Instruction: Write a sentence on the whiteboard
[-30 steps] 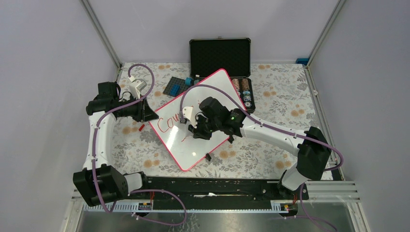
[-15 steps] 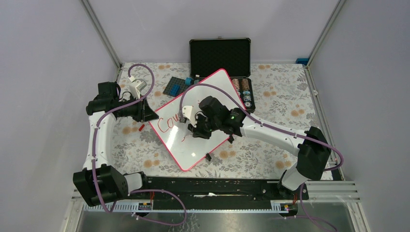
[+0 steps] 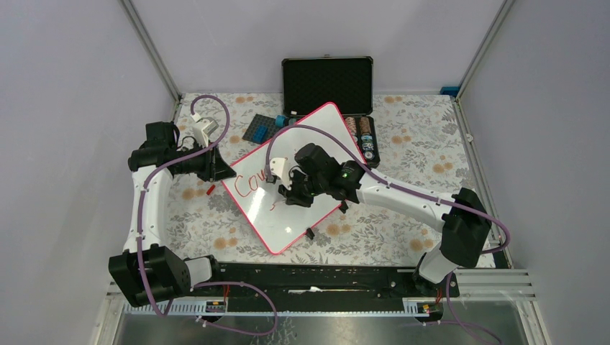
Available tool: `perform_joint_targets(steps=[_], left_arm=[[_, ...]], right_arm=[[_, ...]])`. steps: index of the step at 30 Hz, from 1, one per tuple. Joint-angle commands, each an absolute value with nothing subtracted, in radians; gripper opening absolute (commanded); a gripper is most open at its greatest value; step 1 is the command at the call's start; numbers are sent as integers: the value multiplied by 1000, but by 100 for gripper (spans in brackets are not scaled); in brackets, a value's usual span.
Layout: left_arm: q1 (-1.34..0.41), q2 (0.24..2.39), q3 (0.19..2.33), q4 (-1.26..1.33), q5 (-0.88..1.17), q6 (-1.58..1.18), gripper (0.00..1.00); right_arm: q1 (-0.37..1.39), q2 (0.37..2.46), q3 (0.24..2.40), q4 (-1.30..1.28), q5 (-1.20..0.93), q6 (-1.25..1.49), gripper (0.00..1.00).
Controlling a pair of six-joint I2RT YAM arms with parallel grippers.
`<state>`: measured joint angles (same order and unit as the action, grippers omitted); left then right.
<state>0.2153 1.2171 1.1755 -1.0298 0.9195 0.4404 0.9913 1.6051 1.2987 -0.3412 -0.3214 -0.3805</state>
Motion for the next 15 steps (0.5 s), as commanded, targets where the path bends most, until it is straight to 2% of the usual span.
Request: perform_joint_targets(steps=[1,15], left_arm=[[210,1215,1162,-998,897,467,1],[209,1211,1162,-998,895,468,1]], right_arm=[[1007,1623,1344,-321,-293,-390,0],[1032,1633,1324,-326,-291,-395,0]])
